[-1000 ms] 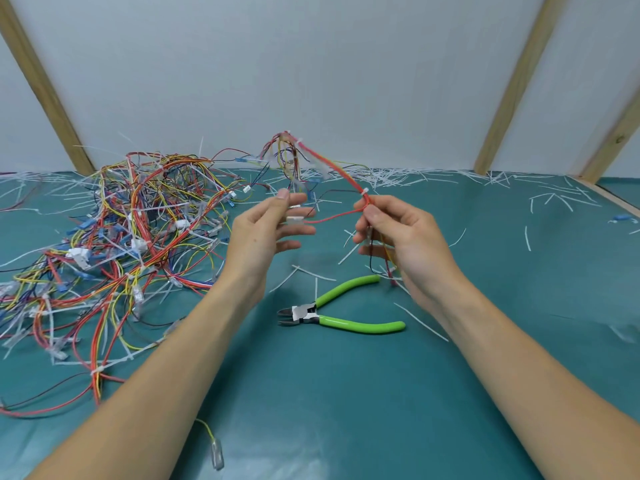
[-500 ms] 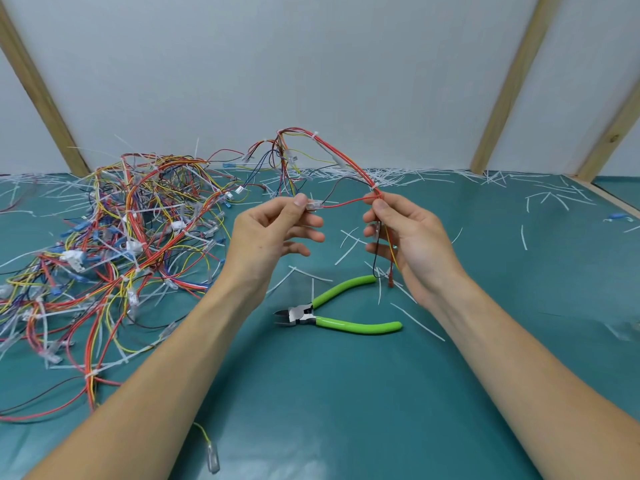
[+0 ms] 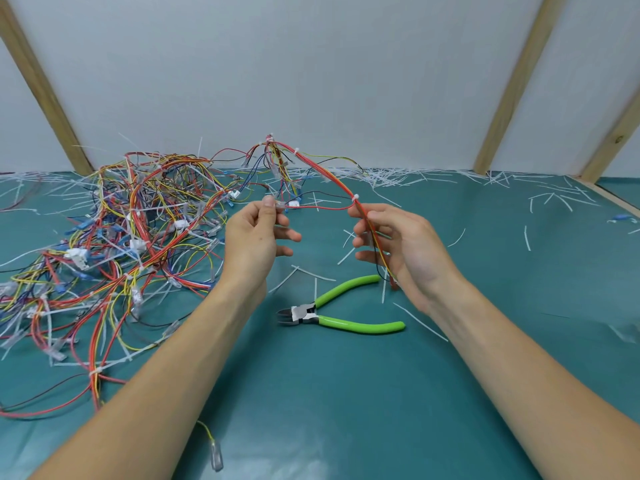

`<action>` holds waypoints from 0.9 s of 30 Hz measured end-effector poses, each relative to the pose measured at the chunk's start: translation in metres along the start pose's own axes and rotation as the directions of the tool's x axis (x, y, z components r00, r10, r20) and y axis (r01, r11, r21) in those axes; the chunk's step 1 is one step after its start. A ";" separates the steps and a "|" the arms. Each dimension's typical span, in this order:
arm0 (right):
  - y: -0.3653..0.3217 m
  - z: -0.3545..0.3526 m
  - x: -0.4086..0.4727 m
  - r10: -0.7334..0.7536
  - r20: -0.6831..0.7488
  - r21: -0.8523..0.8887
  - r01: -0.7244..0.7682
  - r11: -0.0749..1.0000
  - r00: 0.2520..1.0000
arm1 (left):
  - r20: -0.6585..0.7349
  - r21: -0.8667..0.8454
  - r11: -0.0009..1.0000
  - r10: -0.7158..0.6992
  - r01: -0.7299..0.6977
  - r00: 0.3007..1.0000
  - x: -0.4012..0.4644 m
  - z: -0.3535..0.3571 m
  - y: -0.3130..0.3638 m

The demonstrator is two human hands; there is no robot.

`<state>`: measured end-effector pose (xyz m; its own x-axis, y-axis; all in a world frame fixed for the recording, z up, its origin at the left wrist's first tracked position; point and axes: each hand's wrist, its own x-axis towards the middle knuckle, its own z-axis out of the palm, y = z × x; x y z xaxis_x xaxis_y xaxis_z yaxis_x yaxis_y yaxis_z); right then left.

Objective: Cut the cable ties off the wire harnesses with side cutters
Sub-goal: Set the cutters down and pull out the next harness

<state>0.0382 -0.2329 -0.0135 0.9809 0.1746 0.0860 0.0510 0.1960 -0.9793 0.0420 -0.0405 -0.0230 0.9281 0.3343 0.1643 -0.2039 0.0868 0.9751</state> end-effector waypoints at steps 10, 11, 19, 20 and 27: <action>0.005 0.000 -0.001 0.027 0.122 -0.021 -0.025 0.999 0.992 | -0.128 -0.001 1.000 -0.029 0.029 0.991 0.006 -0.005 -0.004; 0.006 0.000 0.000 0.025 0.124 -0.024 -0.022 0.999 0.992 | -0.130 0.000 1.000 -0.029 0.029 0.991 0.006 -0.005 -0.004; 0.005 -0.004 0.001 0.013 0.114 0.072 -0.021 0.997 0.993 | -0.061 0.047 0.999 0.007 -0.004 0.998 0.002 -0.002 -0.001; 0.005 -0.004 0.001 0.015 0.113 0.098 -0.027 0.995 0.993 | -0.048 0.051 0.999 0.010 -0.008 0.999 0.001 -0.002 -0.001; -0.001 -0.007 0.005 -0.011 0.126 0.316 -0.030 0.948 0.992 | 0.282 0.274 0.955 0.028 -0.109 0.959 -0.013 0.006 0.001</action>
<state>0.0444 -0.2389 -0.0137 0.9486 0.2931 0.1193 -0.0401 0.4855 -0.8733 0.0317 -0.0501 -0.0228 0.9721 0.0583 0.2271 -0.2104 -0.2108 0.9546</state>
